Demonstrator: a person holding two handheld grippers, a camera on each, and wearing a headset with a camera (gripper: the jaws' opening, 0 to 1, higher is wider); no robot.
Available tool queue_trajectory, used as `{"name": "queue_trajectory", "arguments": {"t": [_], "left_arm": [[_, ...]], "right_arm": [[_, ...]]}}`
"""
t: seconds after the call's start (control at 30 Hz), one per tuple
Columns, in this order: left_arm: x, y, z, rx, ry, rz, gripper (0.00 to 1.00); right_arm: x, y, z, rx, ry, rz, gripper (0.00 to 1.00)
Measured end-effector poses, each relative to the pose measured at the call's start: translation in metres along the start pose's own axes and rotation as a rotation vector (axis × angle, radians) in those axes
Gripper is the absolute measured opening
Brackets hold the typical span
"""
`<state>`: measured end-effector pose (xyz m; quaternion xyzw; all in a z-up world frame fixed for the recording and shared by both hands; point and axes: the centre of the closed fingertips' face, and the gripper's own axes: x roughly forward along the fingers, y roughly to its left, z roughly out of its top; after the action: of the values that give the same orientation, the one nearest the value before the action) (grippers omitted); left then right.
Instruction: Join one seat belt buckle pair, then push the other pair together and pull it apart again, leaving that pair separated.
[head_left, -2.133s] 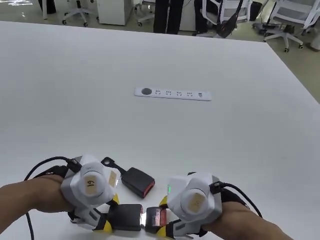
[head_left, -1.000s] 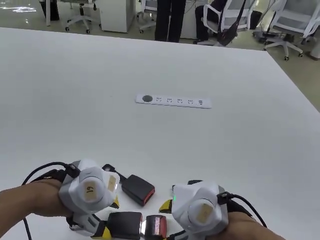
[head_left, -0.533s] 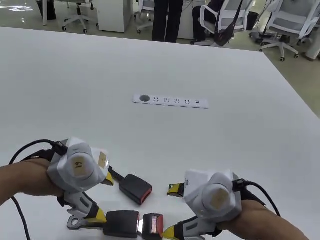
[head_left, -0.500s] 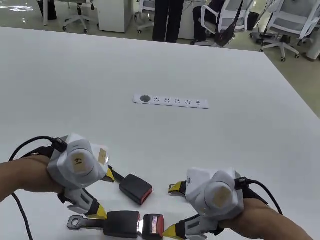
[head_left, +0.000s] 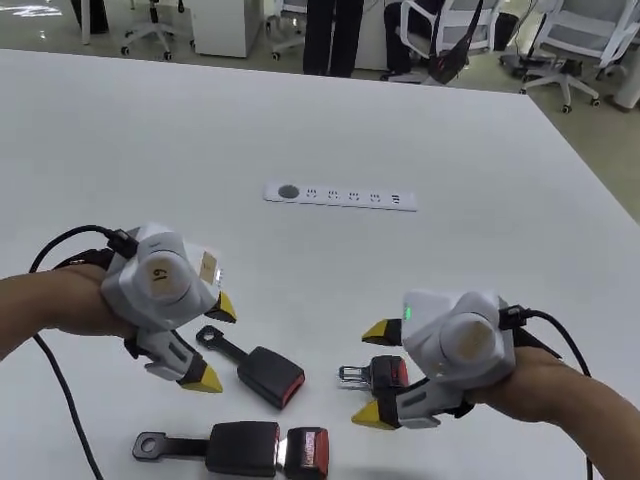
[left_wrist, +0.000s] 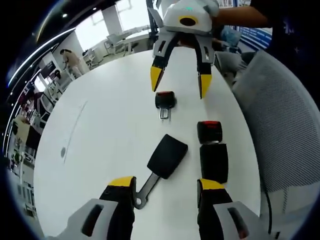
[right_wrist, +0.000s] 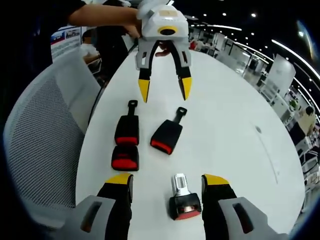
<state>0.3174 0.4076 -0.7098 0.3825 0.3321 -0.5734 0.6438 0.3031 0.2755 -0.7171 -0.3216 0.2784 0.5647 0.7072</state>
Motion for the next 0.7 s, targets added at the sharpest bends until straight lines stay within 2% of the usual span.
{"name": "queue_trajectory", "arguments": {"t": [0.17,0.5,0.63,0.7], "left_arm": [[0.007,0.003,0.003,0.032,0.007,-0.031,0.48],[0.027,0.014,0.001,0.082,0.032,-0.085,0.45],[0.034,0.012,0.001,0.102,0.041,-0.111,0.44],[0.038,0.011,0.000,0.132,0.051,-0.123,0.43]], "right_arm": [[-0.001,-0.007,-0.008,-0.012,0.013,0.010,0.53],[0.002,-0.015,-0.028,-0.026,0.051,0.043,0.50],[0.005,-0.017,-0.040,-0.033,0.077,0.067,0.49],[0.005,-0.016,-0.043,-0.039,0.087,0.079,0.49]]}}
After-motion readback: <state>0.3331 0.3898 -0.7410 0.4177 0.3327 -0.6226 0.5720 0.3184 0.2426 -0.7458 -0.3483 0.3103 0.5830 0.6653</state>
